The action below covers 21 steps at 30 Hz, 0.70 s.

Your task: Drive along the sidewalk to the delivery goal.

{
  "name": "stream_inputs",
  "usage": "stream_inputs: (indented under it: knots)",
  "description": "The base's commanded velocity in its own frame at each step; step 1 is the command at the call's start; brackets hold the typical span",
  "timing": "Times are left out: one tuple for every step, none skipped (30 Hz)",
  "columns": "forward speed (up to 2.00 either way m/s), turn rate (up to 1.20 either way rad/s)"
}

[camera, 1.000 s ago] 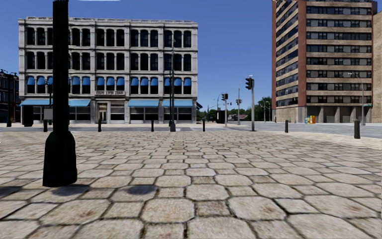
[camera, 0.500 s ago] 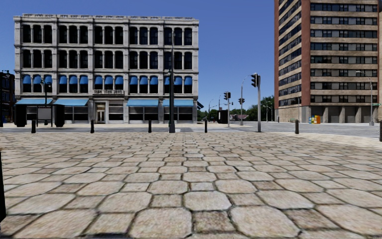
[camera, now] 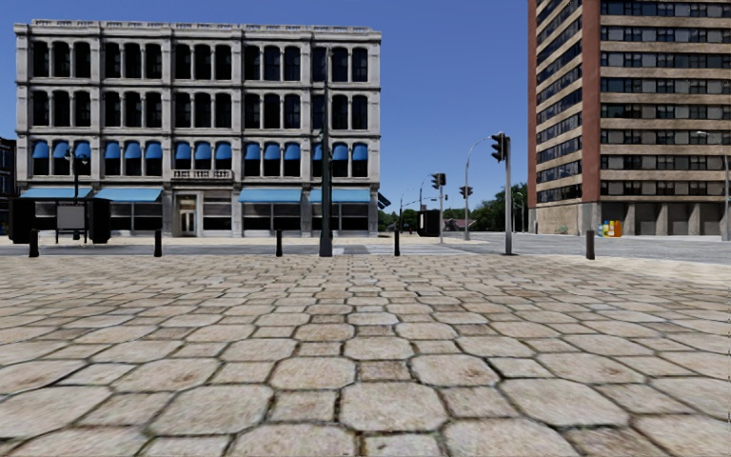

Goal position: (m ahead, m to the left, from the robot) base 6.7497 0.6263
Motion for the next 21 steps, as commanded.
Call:
stream_inputs:
  knots:
    - [2.00, 0.00]
    - [2.00, 0.00]
    - [2.00, 0.00]
    - [2.00, 0.00]
    - [2.00, 0.00]
    - [2.00, 0.00]
    - [2.00, 0.00]
    - [2.00, 0.00]
    - [2.00, 0.00]
    - [2.00, 0.00]
    - [2.00, 0.00]
    - [2.00, 0.00]
    - [2.00, 0.00]
    - [2.00, 0.00]
    - [2.00, 0.00]
    - [2.00, 0.00]
    - [2.00, 0.00]
    - [2.00, 0.00]
    - [2.00, 0.00]
    - [2.00, 0.00]
    - [2.00, 0.00]
